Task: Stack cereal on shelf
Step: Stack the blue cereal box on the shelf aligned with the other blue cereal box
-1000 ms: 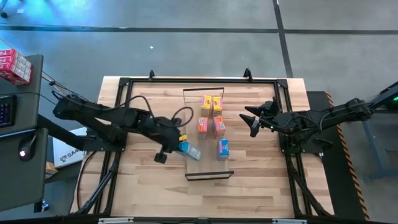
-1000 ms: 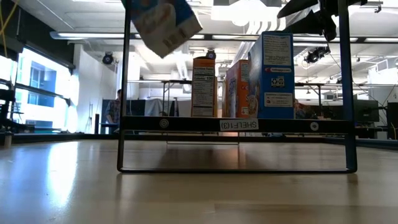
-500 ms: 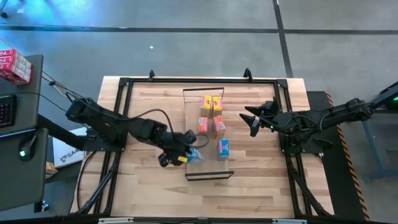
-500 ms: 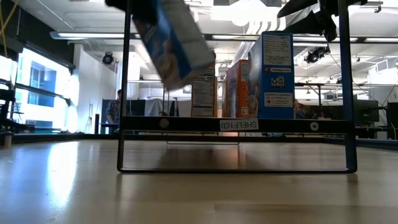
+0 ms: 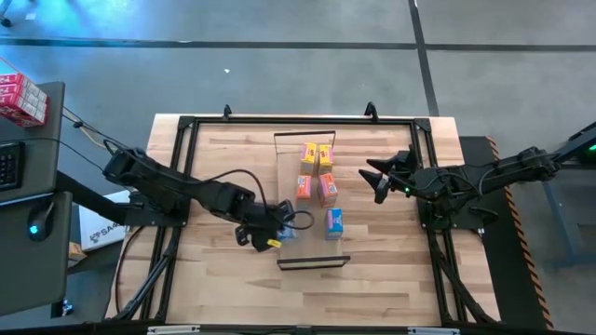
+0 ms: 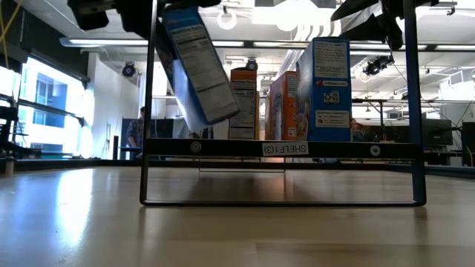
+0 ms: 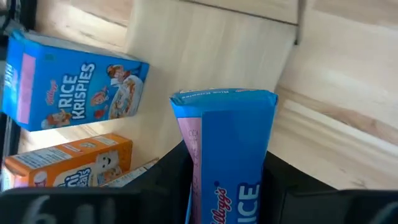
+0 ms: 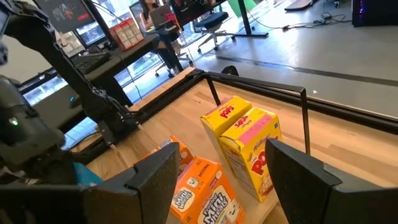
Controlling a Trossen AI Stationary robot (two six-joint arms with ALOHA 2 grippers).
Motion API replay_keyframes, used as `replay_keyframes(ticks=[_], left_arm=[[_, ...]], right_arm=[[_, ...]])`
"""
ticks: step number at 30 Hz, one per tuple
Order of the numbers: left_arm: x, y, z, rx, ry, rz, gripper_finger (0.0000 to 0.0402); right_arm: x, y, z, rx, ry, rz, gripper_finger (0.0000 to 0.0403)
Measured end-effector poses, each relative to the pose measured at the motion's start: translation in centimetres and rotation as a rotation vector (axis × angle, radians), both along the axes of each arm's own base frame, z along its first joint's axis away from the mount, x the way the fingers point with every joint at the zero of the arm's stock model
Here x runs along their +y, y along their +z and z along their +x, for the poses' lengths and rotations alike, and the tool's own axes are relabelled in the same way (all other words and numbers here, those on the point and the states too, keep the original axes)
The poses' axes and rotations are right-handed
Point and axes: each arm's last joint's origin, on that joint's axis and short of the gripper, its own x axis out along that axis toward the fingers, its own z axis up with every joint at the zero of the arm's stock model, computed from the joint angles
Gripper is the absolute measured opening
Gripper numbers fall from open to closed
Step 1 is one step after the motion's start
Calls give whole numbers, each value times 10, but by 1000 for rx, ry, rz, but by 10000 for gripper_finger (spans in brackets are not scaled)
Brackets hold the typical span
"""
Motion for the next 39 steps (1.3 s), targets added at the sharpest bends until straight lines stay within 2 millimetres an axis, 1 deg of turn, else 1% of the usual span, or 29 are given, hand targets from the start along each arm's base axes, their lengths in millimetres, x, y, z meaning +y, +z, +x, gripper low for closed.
replay_keyframes(ticks=[2,5,9,12,17,20,25,28,34,39], left_arm=[[-2,3,-2,-2,-22,-24,110],[-2,3,-4,27,-58,-76,104],[-1,0,-1,24,-94,-43,95],[1,2,2,-3,-88,-49,93],[6,1,2,14,-61,-94,92],[6,2,2,19,-38,-123,95],[6,2,3,22,-34,-152,119],[6,-2,9,14,-16,-171,144],[6,-15,17,29,-5,-131,192],[6,-19,19,34,0,-115,216]], right_arm=[[0,0,0,3,0,-1,236],[0,0,0,3,0,-1,236],[0,0,0,4,0,-1,236],[0,0,0,4,0,-1,236],[0,0,0,2,-2,3,236],[0,0,0,2,-1,3,236],[0,0,0,3,-2,3,236],[0,0,0,0,-4,7,236],[0,-1,0,-11,-22,22,236],[-1,-1,0,-10,-29,19,236]])
